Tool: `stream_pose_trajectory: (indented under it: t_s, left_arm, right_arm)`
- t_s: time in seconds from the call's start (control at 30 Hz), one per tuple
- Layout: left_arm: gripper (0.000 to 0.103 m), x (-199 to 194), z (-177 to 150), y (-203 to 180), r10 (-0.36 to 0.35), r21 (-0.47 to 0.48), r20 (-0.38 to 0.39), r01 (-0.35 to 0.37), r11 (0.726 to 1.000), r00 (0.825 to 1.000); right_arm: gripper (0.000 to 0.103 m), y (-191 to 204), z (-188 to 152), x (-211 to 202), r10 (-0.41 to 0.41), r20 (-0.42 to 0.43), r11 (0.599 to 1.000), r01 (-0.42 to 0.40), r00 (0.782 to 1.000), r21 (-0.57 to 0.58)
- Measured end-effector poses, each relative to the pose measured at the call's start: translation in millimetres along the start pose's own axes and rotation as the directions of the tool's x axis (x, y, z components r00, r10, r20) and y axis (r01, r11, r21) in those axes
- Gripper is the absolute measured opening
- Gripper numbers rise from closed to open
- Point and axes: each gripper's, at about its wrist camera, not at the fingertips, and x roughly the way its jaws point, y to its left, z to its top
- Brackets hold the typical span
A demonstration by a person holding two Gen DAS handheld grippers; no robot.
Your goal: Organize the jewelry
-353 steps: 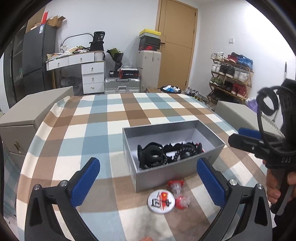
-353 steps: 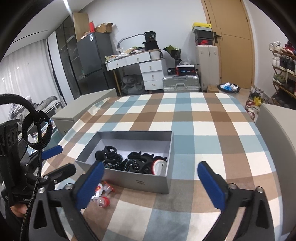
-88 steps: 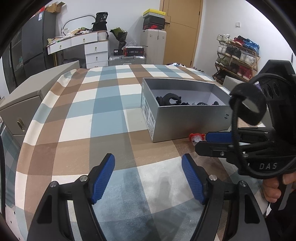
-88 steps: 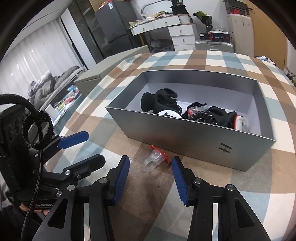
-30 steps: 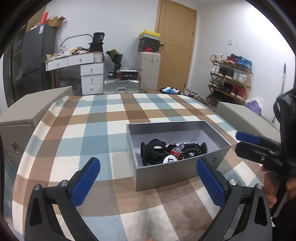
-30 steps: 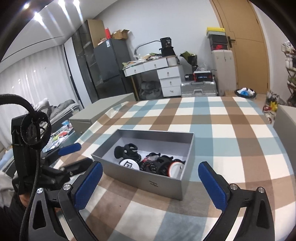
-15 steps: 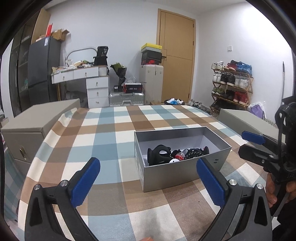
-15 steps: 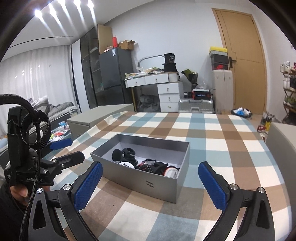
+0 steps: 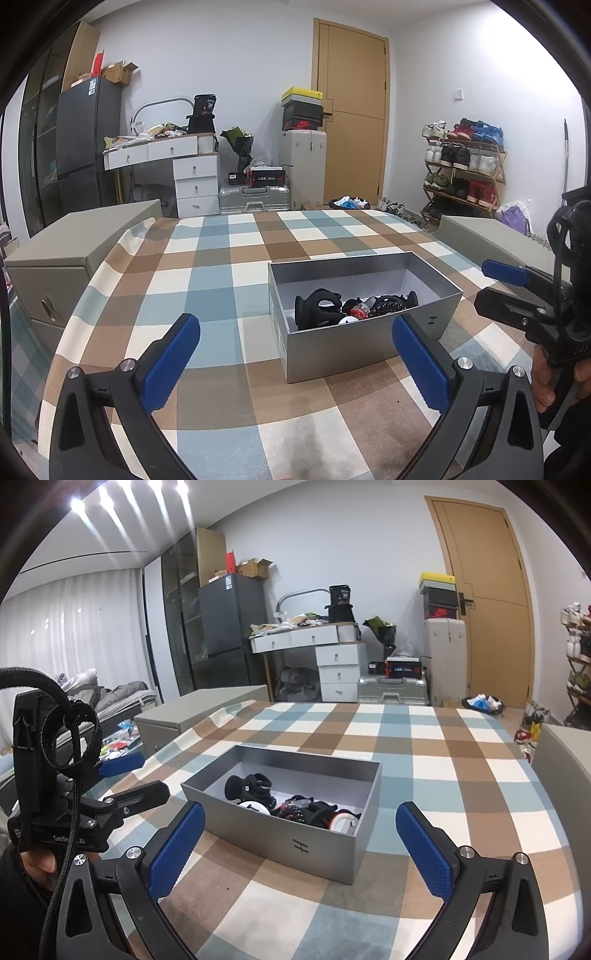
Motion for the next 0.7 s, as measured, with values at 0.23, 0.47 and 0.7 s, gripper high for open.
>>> stream_pose_trajectory:
  t_s: [0.23, 0.47, 0.7]
  left_arm:
    - [0.102, -0.1, -0.5, 1.7, -0.005, -0.019, -0.006, 0.005, 1.0, 1.0]
    - [0.102, -1.3, -0.6, 0.6, -0.003, -0.007, -0.001, 0.003, 1.0, 1.0]
    - [0.102, -1.3, -0.4, 0.3, -0.005, -0.008, 0.0, 0.005, 1.0, 1.0]
  right_arm:
    - [0.103, -0.6, 0.0, -0.6, 0.0, -0.005, 1.0, 0.0, 1.0, 0.006]
    - [0.103, -0.5, 0.7, -0.5, -0.001, -0.004, 1.0, 0.001, 1.0, 0.002]
    - [0.103, -0.4, 0.5, -0.3, -0.001, -0.003, 1.0, 0.001, 1.0, -0.001]
